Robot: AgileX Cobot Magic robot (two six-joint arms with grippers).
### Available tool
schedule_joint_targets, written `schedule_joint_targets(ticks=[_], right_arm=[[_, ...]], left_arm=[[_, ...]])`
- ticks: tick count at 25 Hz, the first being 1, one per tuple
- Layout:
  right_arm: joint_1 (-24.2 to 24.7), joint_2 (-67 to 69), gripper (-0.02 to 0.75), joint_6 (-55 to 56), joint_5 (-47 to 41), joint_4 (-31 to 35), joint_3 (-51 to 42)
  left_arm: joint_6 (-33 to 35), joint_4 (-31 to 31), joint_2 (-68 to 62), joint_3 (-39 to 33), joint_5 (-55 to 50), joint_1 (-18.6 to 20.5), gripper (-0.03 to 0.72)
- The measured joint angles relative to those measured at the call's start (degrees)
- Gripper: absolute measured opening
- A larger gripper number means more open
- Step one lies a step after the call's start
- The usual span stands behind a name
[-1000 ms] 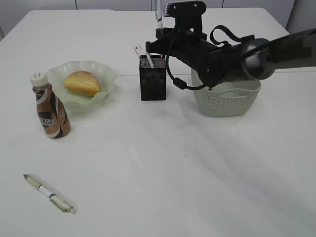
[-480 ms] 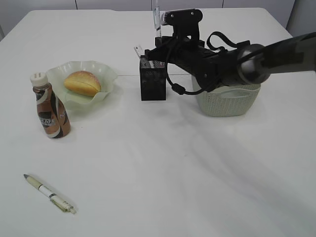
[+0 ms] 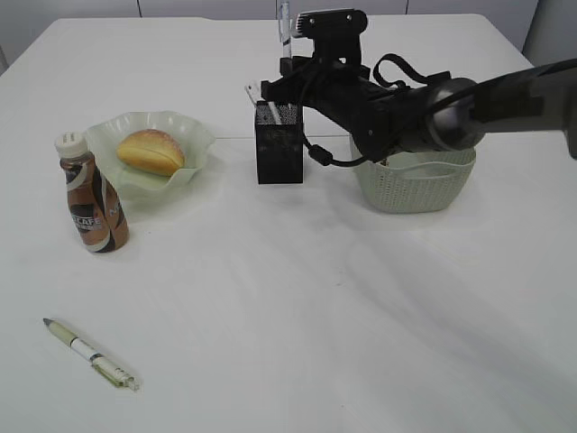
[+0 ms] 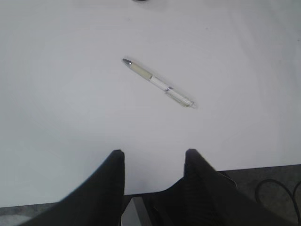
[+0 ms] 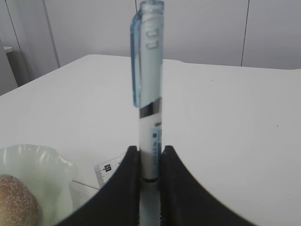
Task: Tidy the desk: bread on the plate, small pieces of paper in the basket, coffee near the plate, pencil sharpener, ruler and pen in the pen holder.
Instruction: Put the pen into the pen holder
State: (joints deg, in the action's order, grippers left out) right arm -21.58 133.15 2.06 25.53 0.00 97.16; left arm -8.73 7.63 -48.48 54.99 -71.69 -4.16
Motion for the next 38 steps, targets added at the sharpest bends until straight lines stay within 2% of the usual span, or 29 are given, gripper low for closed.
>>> schedule_joint_targets(ticks=[13,24,38], right_arm=[[0.0,2.16,0.087,0.63,-2.92,0.0,2.62],[0.0,2.43,0.113,0.63,-2.92,-4.48,2.62],[0.0,3.02,0.121,0.63,-5.35,-4.47,2.7]], left_arm=[[0.0,-0.04,0.0,0.0,0.0,0.0,0.307],[0.0,-0.04,0.0,0.0,0.0,0.0,0.307],[0.0,-0.13,0.0,0.0,0.0,0.0,0.307]])
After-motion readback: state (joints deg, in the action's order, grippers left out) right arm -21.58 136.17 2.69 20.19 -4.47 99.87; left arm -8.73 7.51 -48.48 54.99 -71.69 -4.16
